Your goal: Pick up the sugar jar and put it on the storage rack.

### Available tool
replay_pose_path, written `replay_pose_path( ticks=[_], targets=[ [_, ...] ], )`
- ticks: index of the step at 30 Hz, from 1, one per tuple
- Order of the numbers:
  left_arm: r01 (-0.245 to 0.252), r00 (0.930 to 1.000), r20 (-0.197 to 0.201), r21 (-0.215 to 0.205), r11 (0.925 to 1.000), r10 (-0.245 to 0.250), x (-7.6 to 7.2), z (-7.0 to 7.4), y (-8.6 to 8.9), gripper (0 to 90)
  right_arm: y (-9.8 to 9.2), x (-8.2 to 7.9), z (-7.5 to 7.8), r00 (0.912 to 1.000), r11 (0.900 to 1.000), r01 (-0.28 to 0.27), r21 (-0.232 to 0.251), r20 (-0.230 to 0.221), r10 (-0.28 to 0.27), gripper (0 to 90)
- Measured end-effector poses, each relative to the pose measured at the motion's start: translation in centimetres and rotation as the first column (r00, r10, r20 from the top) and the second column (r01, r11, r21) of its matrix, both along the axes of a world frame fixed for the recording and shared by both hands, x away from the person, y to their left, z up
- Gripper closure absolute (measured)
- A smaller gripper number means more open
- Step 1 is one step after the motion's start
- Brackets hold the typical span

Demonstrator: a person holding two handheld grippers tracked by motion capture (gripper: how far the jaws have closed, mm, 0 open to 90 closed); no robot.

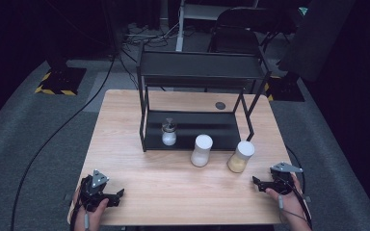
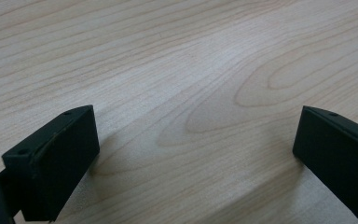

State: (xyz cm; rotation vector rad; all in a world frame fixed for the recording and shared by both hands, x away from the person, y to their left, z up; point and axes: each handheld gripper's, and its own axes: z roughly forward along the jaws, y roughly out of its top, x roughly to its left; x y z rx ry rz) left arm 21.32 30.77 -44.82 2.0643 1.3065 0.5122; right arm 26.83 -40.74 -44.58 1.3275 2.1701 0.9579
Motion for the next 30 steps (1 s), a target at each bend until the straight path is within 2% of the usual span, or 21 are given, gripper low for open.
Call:
replay_pose_path(
  ticks=[2,3,17,24,30],
  targets=[
    [-0.033,0.9995,0.001,-0.003,0.9995,0.033,0.0,0.0,-0.2,0.3,-0.4,-0.1,0.3,0.9996,1.000,-0.019,0.013,0.019,0.018,6.6],
    [-0.033,0.9995,0.001,-0.003,0.9995,0.033,0.0,0.0,-0.2,0.3,-0.6,-0.1,0.8,0.9990,0.999,-0.037,0.021,0.024,0.037,6.5],
    [-0.030,0.9996,0.001,-0.004,0.9996,0.030,0.1,0.0,-0.2,0.3,-1.2,-0.5,4.2,0.9896,0.991,-0.129,0.033,0.069,0.126,5.6],
    [-0.031,0.9995,0.001,-0.003,0.9995,0.031,0.1,0.0,-0.2,0.3,-1.3,-0.5,6.0,0.9874,0.989,-0.139,0.042,0.082,0.135,5.6],
    [-0.024,0.9997,0.001,-0.004,0.9997,0.024,0.3,0.0,-0.2,0.2,-1.3,-0.2,7.6,0.9807,0.984,-0.174,0.049,0.099,0.169,5.5]
  ],
)
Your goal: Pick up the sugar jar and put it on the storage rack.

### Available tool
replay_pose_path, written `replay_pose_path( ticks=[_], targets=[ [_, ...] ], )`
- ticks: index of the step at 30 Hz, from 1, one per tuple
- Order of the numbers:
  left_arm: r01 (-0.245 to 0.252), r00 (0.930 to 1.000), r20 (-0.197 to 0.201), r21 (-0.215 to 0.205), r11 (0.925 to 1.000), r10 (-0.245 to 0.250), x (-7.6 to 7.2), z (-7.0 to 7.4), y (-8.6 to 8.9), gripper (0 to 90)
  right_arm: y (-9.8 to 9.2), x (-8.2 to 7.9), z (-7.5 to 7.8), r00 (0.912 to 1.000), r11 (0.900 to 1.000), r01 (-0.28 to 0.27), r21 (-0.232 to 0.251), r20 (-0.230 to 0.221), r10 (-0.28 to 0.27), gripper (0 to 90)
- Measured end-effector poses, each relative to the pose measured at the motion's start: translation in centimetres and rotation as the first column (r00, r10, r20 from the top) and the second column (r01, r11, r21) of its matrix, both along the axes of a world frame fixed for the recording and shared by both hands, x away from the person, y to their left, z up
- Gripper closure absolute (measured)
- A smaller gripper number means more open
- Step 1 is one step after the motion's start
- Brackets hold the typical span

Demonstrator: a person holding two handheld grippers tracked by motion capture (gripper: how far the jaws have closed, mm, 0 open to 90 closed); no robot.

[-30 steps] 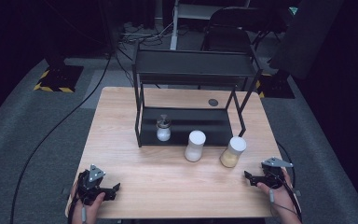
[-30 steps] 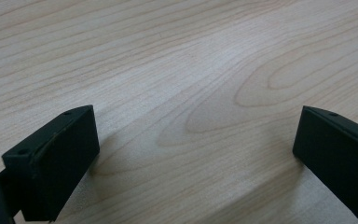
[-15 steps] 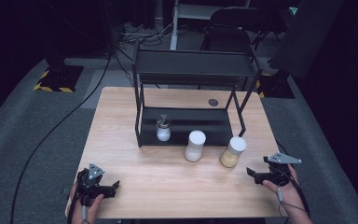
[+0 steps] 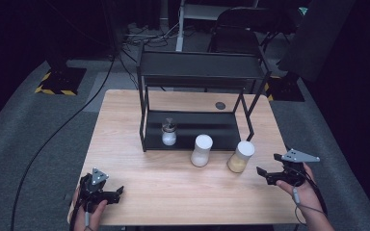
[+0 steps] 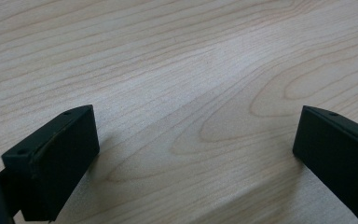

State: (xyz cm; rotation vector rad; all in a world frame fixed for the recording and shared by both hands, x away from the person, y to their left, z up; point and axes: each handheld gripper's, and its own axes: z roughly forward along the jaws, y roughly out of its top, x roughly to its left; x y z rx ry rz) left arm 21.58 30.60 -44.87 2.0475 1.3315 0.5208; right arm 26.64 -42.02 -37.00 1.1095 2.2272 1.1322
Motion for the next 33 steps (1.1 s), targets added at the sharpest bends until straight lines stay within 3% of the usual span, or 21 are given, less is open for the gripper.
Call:
replay_pose_path(
  ticks=[11,33],
  targets=[
    [0.007,1.0000,0.000,0.002,1.0000,-0.007,0.1,0.0,0.0,0.3,0.5,1.3,2.5,0.9962,0.997,-0.081,-0.014,0.029,0.082,5.3],
    [0.015,0.9999,0.000,0.003,0.9999,-0.015,0.1,0.0,0.0,0.3,3.5,4.9,4.6,0.9734,0.975,-0.220,-0.015,0.063,0.220,5.1]
  ],
)
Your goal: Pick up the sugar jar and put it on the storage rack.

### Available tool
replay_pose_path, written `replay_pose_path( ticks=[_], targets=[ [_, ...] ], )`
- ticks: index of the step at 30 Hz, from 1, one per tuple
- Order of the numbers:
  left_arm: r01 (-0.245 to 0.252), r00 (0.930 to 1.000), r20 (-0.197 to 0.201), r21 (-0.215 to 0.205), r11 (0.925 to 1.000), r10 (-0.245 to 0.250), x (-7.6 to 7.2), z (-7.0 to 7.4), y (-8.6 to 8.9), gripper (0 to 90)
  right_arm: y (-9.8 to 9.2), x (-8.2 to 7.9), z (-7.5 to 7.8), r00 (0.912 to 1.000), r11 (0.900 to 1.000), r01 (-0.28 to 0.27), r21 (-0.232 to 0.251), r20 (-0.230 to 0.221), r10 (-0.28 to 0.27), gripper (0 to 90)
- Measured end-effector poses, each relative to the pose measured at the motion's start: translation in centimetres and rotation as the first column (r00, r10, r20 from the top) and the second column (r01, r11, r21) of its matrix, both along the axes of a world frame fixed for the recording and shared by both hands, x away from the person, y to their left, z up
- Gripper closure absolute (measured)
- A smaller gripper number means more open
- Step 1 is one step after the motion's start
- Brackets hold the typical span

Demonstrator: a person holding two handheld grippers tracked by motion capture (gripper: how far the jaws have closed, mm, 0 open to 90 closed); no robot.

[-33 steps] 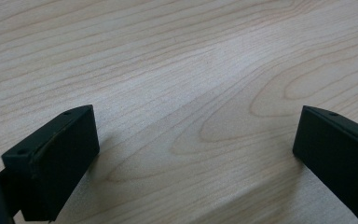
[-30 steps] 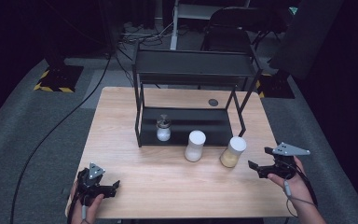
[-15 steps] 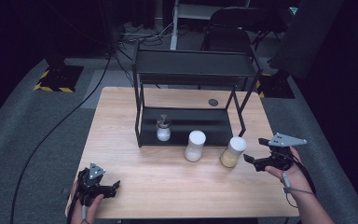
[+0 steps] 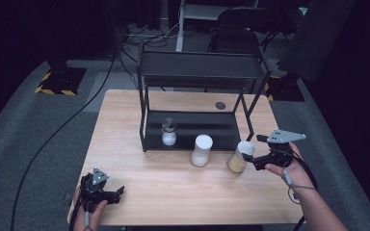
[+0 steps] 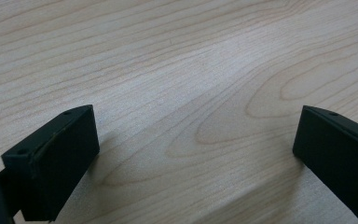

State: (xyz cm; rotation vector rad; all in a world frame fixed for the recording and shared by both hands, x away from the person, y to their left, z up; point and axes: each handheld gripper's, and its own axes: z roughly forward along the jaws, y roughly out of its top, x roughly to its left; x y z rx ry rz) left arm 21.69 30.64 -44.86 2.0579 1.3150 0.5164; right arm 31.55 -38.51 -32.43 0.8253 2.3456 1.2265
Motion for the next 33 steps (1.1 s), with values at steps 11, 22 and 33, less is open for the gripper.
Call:
replay_pose_path(
  ticks=[11,22,33],
  targets=[
    [0.003,1.0000,-0.001,-0.001,1.0000,-0.003,0.0,0.0,0.0,0.2,1.6,1.8,0.3,0.9987,0.999,-0.051,-0.002,0.005,0.051,5.0],
    [0.009,1.0000,-0.001,-0.002,1.0000,-0.009,0.0,0.0,0.0,0.3,3.5,3.4,0.8,0.9942,0.994,-0.106,-0.009,0.011,0.107,5.0],
    [0.019,0.9998,-0.002,0.002,0.9998,-0.019,0.0,0.0,0.1,0.2,5.1,5.1,1.1,0.9880,0.988,-0.154,-0.005,0.001,0.154,5.0]
  ],
)
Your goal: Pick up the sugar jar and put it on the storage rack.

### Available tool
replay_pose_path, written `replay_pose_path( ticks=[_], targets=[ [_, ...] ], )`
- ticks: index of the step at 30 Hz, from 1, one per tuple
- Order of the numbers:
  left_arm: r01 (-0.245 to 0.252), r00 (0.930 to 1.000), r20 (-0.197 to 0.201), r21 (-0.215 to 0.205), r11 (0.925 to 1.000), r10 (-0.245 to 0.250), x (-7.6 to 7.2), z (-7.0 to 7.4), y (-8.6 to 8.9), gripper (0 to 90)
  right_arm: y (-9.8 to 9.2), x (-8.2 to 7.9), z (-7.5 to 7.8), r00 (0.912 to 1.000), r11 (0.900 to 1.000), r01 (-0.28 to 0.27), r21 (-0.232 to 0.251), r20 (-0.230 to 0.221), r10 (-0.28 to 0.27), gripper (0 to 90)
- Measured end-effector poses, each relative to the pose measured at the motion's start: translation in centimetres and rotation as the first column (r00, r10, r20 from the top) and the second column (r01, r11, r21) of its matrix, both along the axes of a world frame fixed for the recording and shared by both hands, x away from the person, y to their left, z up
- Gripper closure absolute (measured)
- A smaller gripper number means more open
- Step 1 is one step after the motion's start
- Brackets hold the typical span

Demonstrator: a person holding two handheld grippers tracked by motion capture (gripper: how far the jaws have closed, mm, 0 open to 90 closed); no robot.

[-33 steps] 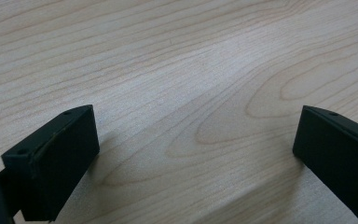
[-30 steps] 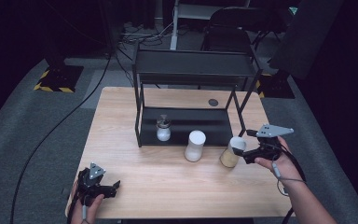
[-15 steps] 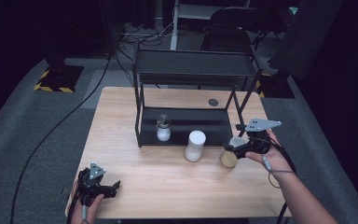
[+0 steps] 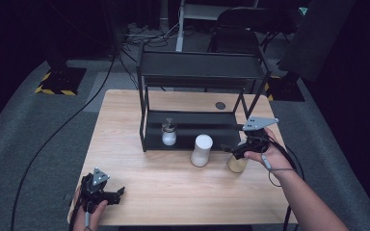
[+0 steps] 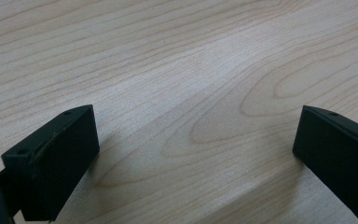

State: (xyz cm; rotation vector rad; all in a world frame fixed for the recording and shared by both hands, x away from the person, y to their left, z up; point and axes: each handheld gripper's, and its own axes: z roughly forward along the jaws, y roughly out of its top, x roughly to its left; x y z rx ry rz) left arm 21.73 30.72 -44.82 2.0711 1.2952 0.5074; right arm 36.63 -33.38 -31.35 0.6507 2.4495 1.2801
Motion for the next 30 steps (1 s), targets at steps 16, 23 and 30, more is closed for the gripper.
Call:
replay_pose_path(
  ticks=[16,23,30],
  targets=[
    [0.000,1.0000,0.001,0.000,1.0000,0.000,0.0,0.0,0.0,0.3,2.1,2.6,0.0,0.9981,0.998,-0.061,-0.009,-0.013,0.061,4.8],
    [-0.001,1.0000,0.001,0.000,1.0000,0.001,0.0,0.0,0.0,0.3,2.9,3.1,-0.3,0.9970,0.997,-0.076,-0.012,-0.017,0.076,4.9],
    [-0.001,1.0000,0.000,0.000,1.0000,0.001,0.0,0.0,0.0,0.2,4.0,3.5,-0.5,0.9952,0.995,-0.094,-0.022,-0.029,0.093,4.9]
  ],
)
